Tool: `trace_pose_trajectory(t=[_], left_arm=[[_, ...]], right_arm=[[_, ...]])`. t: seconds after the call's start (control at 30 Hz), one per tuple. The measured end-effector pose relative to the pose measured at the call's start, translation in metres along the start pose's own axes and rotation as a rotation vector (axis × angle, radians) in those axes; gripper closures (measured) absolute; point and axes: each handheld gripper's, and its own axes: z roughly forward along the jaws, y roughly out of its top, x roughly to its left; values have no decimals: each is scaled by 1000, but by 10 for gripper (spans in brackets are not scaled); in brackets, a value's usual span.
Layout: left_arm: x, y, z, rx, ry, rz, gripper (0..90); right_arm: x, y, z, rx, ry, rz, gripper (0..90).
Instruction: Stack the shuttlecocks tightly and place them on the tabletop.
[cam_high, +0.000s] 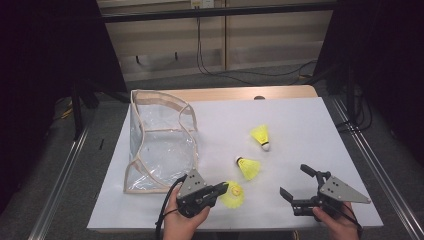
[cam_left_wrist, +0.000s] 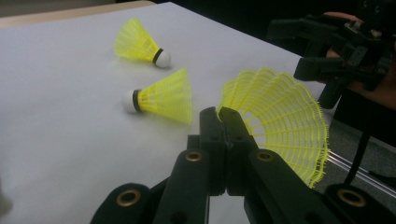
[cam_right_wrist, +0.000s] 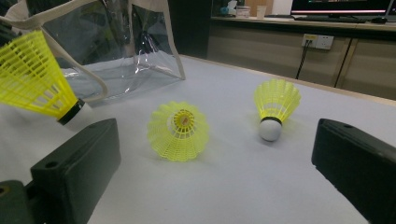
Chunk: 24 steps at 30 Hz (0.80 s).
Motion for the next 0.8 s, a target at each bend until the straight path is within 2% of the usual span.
trace_pose_trajectory(t=[0.17,0.23,0.43,0.63,0.67,0.8], left_arm=[[-1,14,7,-4,-9,15,893],[-2,22,13,-17,2,3,893],[1,35,21,-14,16,14,893],[3,47,29,-24,30,7,893],[5,50,32,-32,27,-8,894],[7,53,38,-32,36,-15,893]], right_arm=[[0,0,0,-1,1,4,11],[0,0,0,-4,5,5,11],[0,0,-1,0,2,8,11],[0,0,-1,-3,3,-1,11],[0,0,-1,-1,-1,2,11],[-1,0,-1,1,-3,4,11]])
